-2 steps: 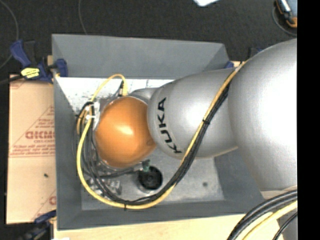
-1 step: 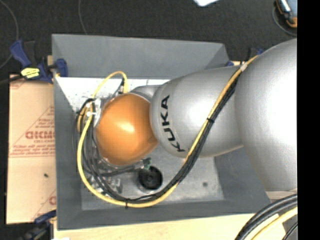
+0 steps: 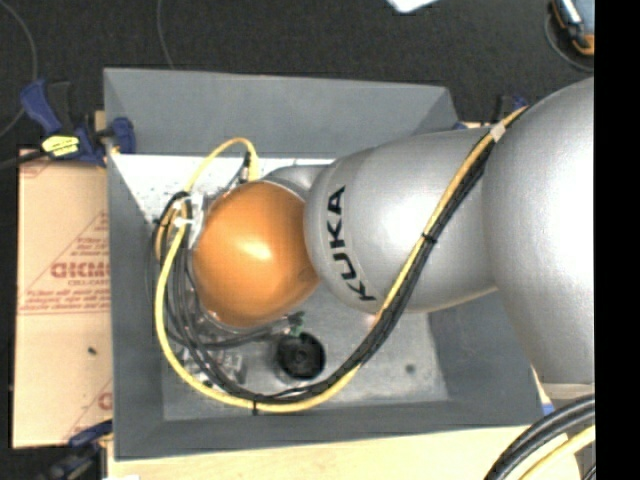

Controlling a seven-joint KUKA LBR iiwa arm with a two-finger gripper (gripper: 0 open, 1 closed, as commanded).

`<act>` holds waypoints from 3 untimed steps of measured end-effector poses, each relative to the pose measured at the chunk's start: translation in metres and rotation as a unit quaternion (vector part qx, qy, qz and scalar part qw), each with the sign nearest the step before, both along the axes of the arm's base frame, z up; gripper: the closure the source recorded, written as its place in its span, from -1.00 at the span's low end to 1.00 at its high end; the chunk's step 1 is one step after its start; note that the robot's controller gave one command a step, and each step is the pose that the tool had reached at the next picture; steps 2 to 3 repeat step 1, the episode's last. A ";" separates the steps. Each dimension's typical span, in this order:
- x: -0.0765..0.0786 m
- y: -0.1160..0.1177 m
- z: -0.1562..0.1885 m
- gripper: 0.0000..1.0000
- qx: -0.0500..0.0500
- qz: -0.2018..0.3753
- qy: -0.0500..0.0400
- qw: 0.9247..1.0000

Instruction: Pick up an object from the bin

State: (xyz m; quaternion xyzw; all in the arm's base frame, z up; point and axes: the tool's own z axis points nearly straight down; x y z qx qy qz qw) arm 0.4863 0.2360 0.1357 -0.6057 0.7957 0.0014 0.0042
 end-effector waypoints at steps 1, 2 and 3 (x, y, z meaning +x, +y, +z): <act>0.000 0.000 0.009 1.00 0.000 0.000 -0.001 1.000; 0.000 0.000 0.009 1.00 0.000 0.000 -0.001 1.000; 0.000 0.000 0.009 1.00 0.000 0.000 -0.001 1.000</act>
Offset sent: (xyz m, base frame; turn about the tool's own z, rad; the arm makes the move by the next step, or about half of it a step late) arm -0.0001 -0.0001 0.0205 0.0000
